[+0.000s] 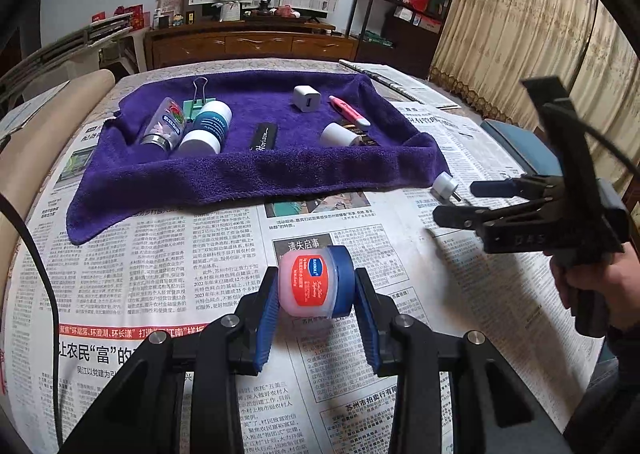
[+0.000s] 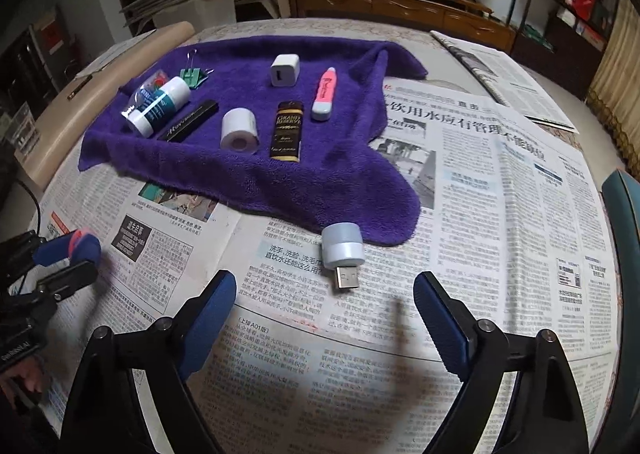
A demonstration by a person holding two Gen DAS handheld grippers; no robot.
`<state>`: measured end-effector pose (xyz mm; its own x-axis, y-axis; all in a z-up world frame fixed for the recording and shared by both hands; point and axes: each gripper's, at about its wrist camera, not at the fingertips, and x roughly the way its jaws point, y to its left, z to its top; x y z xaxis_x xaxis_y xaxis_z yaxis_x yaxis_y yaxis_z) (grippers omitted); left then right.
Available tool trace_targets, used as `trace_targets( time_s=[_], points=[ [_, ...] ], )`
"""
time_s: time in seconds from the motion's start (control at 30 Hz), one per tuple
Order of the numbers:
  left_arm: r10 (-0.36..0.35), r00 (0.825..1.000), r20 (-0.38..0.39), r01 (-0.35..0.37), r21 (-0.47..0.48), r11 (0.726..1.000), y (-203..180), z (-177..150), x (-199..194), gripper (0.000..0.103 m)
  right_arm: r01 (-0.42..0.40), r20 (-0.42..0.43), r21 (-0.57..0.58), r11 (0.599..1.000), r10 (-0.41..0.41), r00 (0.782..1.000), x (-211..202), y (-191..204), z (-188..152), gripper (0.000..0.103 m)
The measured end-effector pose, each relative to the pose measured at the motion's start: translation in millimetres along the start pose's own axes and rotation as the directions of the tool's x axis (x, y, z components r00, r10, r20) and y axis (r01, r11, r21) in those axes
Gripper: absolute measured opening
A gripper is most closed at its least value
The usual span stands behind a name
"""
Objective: Organize rigid objects
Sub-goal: 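Grasp the white USB light with the right tool while left tool holds the Vaseline jar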
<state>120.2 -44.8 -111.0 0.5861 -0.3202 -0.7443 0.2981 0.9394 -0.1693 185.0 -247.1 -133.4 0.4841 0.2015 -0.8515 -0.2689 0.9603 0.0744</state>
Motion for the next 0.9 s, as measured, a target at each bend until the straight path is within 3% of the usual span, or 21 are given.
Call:
trace_targets(
  time_s=[0.13,0.77,0.9],
  points=[
    [-0.018,1.000,0.012,0.018,-0.002,1.000,-0.1,-0.2,-3.6,0.034,0.011,-0.018,-0.014,1.000,-0.011,1.000,9.4,2.3,-2.9,0.079],
    [-0.057,0.998,0.009,0.057,-0.012,0.998,-3.2,-12.0,-3.8,0.034,0.011,0.039,-0.025,1.000,-0.010,0.999,17.8,-5.3,3.2,0.077],
    [-0.063,0.998,0.003,0.063,-0.012,0.998,-3.6,-13.4,-1.4,0.034,0.010,0.051,-0.030,0.999,-0.008,0.999,17.0,-7.7,2.8,0.068]
  ],
)
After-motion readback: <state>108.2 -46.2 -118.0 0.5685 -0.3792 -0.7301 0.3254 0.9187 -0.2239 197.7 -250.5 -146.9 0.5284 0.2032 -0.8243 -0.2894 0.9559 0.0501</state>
